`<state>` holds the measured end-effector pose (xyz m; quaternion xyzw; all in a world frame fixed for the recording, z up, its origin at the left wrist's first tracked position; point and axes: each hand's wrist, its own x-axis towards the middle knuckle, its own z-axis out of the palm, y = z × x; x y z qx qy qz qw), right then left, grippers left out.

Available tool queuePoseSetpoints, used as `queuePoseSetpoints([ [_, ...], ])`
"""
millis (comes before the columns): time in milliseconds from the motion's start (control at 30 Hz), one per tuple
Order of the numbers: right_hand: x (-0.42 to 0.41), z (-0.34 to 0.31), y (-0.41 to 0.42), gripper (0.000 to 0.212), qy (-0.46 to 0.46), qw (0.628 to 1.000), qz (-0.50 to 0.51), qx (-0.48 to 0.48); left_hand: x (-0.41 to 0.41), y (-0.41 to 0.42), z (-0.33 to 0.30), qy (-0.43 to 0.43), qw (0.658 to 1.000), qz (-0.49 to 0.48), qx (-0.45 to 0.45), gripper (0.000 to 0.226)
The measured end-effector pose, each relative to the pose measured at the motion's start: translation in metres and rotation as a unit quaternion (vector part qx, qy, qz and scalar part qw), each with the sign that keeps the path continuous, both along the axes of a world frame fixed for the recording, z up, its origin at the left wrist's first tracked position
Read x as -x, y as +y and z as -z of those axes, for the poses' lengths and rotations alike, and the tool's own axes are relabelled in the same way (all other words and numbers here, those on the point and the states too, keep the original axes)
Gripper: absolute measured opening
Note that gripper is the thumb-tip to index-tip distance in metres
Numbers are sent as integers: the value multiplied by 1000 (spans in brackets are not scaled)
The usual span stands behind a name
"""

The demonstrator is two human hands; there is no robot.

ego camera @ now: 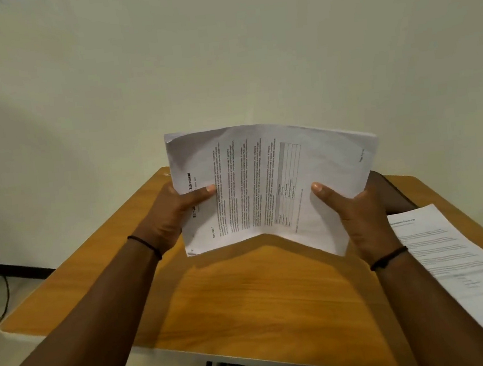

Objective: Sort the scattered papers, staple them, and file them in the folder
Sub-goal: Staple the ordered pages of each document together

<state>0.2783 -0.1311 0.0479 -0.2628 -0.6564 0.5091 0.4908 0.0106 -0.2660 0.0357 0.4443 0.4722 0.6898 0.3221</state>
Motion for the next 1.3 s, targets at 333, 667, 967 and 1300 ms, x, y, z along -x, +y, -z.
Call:
queuePoseSetpoints([
  [333,3,62,-7,24,-28,997,25,72,-24,-8,58,-111,993,-19,42,41],
  [667,1,46,-9,57,-35,970,240,19,0,-12,-11,157,974,-22,162,28],
  [967,24,-46,-39,70,-145,884,262,-360,-23,-18,-100,381,894,-17,236,25],
  [1300,10,-80,-32,23,1,995,-18,-96,-18,-52,-122,323,923,-16,208,25],
])
